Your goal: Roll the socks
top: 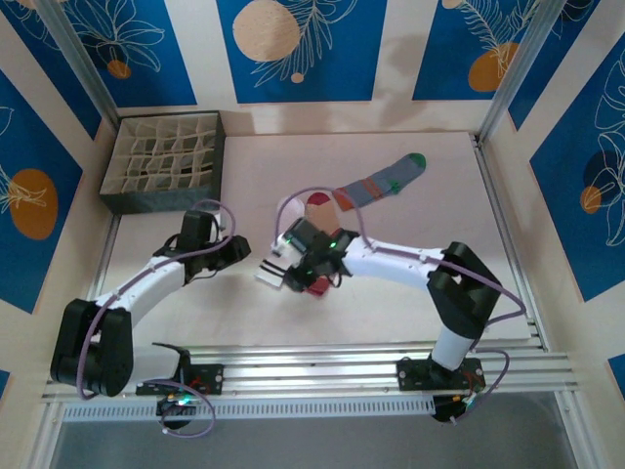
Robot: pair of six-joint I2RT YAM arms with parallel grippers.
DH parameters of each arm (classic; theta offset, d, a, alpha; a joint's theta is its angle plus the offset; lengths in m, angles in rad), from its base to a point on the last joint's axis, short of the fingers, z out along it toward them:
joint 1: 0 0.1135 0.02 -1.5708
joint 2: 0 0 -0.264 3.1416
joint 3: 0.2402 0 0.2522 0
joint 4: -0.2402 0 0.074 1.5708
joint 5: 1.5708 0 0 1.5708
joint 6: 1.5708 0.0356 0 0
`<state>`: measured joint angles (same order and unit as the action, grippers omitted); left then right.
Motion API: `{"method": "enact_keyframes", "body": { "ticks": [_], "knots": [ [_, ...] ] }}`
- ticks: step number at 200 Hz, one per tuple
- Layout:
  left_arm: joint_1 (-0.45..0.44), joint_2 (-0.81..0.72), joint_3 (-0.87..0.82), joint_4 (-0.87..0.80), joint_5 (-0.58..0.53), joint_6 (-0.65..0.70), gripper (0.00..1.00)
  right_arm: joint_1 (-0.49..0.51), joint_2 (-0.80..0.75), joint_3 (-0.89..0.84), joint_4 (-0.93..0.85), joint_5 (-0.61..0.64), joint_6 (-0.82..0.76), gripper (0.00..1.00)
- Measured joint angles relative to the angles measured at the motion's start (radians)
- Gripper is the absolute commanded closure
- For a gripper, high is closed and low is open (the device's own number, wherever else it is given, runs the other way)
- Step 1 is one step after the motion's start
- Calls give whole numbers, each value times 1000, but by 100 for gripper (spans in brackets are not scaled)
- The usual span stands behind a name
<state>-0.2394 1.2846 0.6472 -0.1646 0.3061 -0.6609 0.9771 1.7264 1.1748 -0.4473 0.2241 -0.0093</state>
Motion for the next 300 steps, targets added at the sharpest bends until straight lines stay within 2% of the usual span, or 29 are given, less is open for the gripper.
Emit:
{"method": "enact_keyframes", "body": {
  "ticks": [21, 108, 114, 129, 133, 146, 176, 217, 241, 266, 300],
  "knots": [
    [20, 0, -25, 5, 34, 2, 59, 65, 78, 49, 12, 19, -26, 49],
    [41, 3, -74, 8, 69, 17, 59, 104, 274, 161, 68, 182, -87, 52],
    [41, 4, -74, 8, 68, 18, 59, 103, 283, 161, 71, 188, -88, 55],
    [43, 11, -74, 8, 61, 27, 59, 104, 293, 161, 78, 183, -93, 71],
    [43, 13, -74, 8, 60, 29, 59, 104, 293, 161, 79, 190, -90, 78],
    [45, 15, -74, 8, 55, 39, 59, 109, 295, 158, 87, 194, -92, 89],
    [45, 14, -75, 23, 61, 74, 58, 97, 267, 103, 162, 193, -100, 97],
    [43, -75, -142, 117, 67, 171, 58, -11, 162, -3, 159, 17, -101, 100],
    [27, -155, -235, 295, 112, 252, 57, -96, 128, -8, 134, -139, -103, 100],
    [-54, -193, -325, 480, 166, 381, 49, -162, 115, -8, 93, -294, -117, 100],
    [-209, -190, -338, 601, 192, 623, 37, -218, 115, -8, 23, -464, -140, 100]
  ]
}}
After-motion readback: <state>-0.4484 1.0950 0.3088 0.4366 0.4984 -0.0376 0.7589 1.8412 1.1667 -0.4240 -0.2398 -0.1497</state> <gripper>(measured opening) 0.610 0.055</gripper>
